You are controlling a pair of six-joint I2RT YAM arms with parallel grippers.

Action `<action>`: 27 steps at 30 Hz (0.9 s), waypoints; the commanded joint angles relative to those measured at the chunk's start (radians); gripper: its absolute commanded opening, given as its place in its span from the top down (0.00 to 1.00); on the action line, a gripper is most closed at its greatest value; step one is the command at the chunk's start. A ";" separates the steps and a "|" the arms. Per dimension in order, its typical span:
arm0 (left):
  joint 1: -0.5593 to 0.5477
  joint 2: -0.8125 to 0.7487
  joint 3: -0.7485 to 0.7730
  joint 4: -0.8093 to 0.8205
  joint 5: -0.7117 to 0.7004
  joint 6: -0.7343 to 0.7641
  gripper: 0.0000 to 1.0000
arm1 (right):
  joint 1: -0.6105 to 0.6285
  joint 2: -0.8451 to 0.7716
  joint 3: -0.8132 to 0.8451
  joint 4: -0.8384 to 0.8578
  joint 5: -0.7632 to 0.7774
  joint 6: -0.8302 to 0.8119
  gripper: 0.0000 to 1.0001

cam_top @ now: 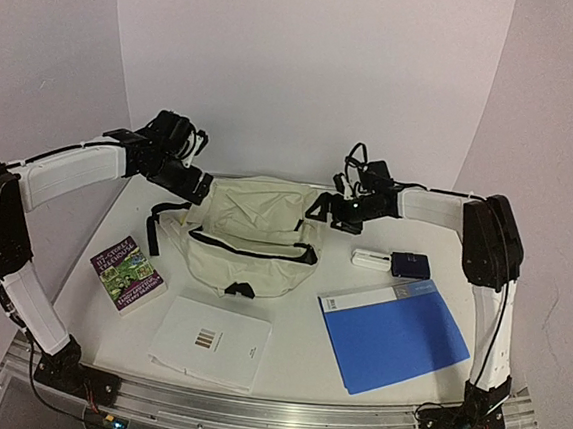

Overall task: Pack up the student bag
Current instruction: Adjust the student bag at the center of the board.

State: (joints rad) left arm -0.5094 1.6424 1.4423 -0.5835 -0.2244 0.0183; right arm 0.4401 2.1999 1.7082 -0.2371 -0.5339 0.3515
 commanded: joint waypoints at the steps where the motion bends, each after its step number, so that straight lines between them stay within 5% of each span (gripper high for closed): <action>1: 0.031 0.031 -0.033 -0.068 0.078 -0.122 0.00 | 0.041 0.091 0.059 -0.028 0.073 0.006 0.02; 19: 0.087 0.394 0.101 -0.153 0.248 -0.209 0.11 | 0.090 0.174 0.059 -0.146 0.216 -0.021 0.04; 23: 0.088 0.435 0.118 -0.150 0.292 -0.192 0.31 | 0.089 0.177 0.082 -0.146 0.107 -0.024 0.34; 27: 0.087 0.435 0.140 -0.151 0.346 -0.155 0.85 | 0.086 0.129 0.105 -0.143 0.060 -0.055 0.77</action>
State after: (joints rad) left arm -0.4204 2.0701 1.5290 -0.7262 0.0363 -0.1736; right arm 0.5204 2.3413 1.7754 -0.3276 -0.3949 0.3248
